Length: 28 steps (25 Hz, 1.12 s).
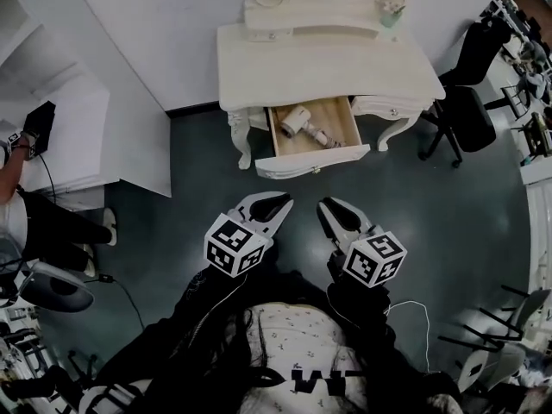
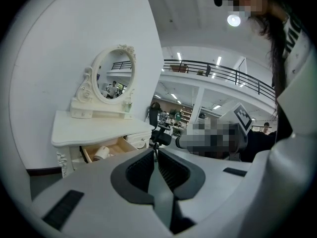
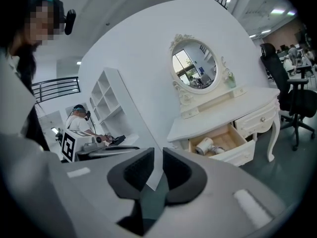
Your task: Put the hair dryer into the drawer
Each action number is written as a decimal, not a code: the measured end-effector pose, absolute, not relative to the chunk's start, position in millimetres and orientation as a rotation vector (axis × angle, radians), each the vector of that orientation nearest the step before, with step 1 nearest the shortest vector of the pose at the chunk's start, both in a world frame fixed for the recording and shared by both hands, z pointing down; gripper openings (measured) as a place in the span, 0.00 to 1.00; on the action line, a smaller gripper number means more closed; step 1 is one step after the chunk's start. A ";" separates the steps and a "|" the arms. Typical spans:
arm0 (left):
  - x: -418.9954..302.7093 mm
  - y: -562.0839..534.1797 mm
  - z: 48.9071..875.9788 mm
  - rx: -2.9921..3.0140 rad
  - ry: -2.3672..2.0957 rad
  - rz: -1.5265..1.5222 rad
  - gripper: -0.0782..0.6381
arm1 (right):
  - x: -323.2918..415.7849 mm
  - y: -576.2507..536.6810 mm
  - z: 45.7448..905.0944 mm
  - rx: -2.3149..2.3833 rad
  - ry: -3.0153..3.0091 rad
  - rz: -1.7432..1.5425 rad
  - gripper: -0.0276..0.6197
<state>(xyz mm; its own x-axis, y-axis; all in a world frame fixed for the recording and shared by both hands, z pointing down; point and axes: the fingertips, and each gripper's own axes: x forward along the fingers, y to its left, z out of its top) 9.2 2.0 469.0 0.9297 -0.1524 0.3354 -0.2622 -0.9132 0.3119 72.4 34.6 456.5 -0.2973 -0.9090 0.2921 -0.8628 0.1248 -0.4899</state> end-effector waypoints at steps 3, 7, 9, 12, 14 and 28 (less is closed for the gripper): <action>21.3 32.7 466.1 2.736 -0.308 0.442 0.15 | 87.8 66.3 456.0 -1.835 2.307 -0.893 0.14; 27.0 72.0 467.9 2.732 -0.334 0.450 0.15 | 96.1 106.5 457.8 -1.832 2.319 -0.891 0.14; 27.7 91.0 467.7 2.735 -0.353 0.451 0.15 | 95.5 125.0 459.7 -1.810 2.331 -0.898 0.14; 25.8 117.7 468.8 2.731 -0.386 0.445 0.15 | 91.7 149.0 463.8 -1.774 2.360 -0.908 0.14; 21.8 133.8 470.1 2.727 -0.412 0.446 0.15 | 87.0 162.0 466.0 -1.745 2.387 -0.911 0.14; -23.4 186.3 461.8 2.705 -0.622 0.383 0.15 | 32.7 208.6 467.5 -1.537 2.588 -0.884 0.14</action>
